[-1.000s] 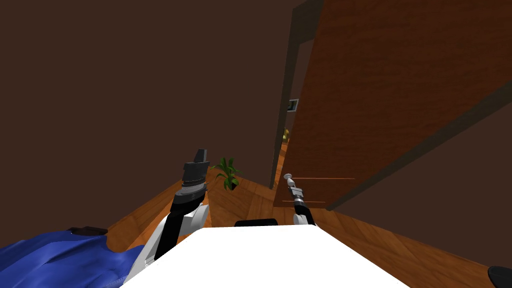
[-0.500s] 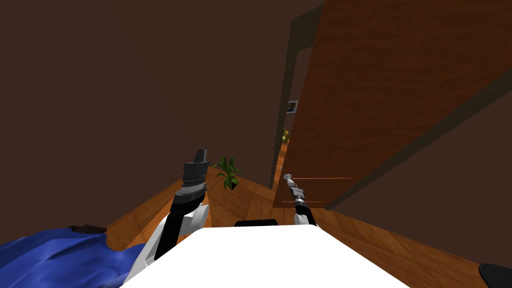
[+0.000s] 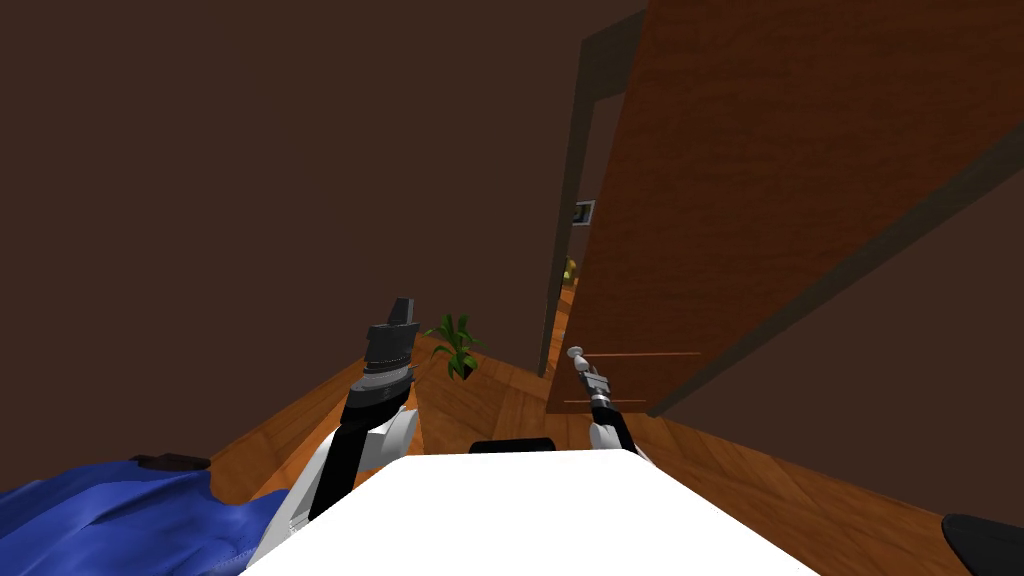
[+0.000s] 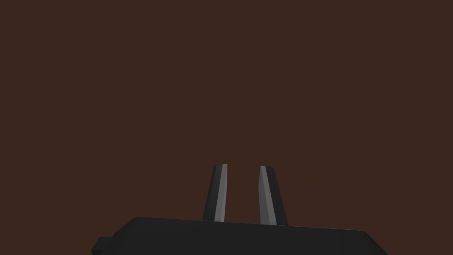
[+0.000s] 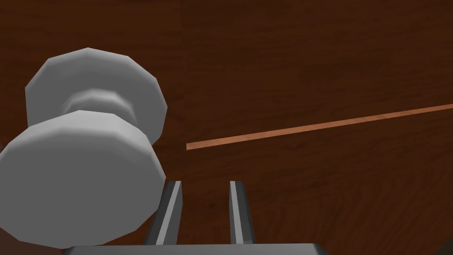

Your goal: Pull the door open

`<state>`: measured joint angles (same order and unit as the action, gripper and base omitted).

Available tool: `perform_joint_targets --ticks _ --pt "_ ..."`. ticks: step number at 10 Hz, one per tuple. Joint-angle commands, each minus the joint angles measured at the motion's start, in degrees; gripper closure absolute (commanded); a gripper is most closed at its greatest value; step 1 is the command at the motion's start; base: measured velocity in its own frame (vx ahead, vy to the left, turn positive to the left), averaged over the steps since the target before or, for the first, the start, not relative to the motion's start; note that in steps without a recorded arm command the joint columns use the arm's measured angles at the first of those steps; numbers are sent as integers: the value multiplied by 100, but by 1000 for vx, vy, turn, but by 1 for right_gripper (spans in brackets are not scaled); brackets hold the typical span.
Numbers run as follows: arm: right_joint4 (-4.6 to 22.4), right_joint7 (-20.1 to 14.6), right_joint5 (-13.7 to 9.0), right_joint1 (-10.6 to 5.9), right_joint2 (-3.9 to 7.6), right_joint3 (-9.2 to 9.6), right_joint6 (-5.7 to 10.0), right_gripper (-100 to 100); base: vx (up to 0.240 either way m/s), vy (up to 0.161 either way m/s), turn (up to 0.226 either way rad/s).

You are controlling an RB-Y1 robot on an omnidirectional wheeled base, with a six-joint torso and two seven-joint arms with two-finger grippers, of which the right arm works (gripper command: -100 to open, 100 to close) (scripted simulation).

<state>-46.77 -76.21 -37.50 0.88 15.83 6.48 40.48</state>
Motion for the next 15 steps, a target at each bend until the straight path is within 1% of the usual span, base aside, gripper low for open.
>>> perform_joint_targets --ticks 1,2,3,4,5,6,7,8,13,14,15 --pt "210 -92 48 -243 -53 92 129 -100 0 17 -8" --pt "210 -92 48 -243 -53 92 129 -100 0 7 2" --pt "194 -84 34 -280 -45 73 54 -100 -11 12 -17" --pt "151 -61 -6 -379 -22 21 -149 -100 -26 36 -27" --pt "130 -51 -25 -426 -11 -3 -245 -100 -34 44 -30" --pt "130 -51 -25 -426 -11 -3 -245 -100 -22 28 -15" --pt "190 -44 -58 -343 58 -63 -310 -100 1 -14 -39" --pt "190 -44 -58 -343 58 -63 -310 100 10 -18 10" --pt "190 -44 -58 -343 58 -63 -310 100 -1 1 -3" --pt "175 -151 -1 -253 97 73 -181 -100 -87 -48 101" --pt "146 -220 43 -211 108 176 -84 -100 -160 -90 127"
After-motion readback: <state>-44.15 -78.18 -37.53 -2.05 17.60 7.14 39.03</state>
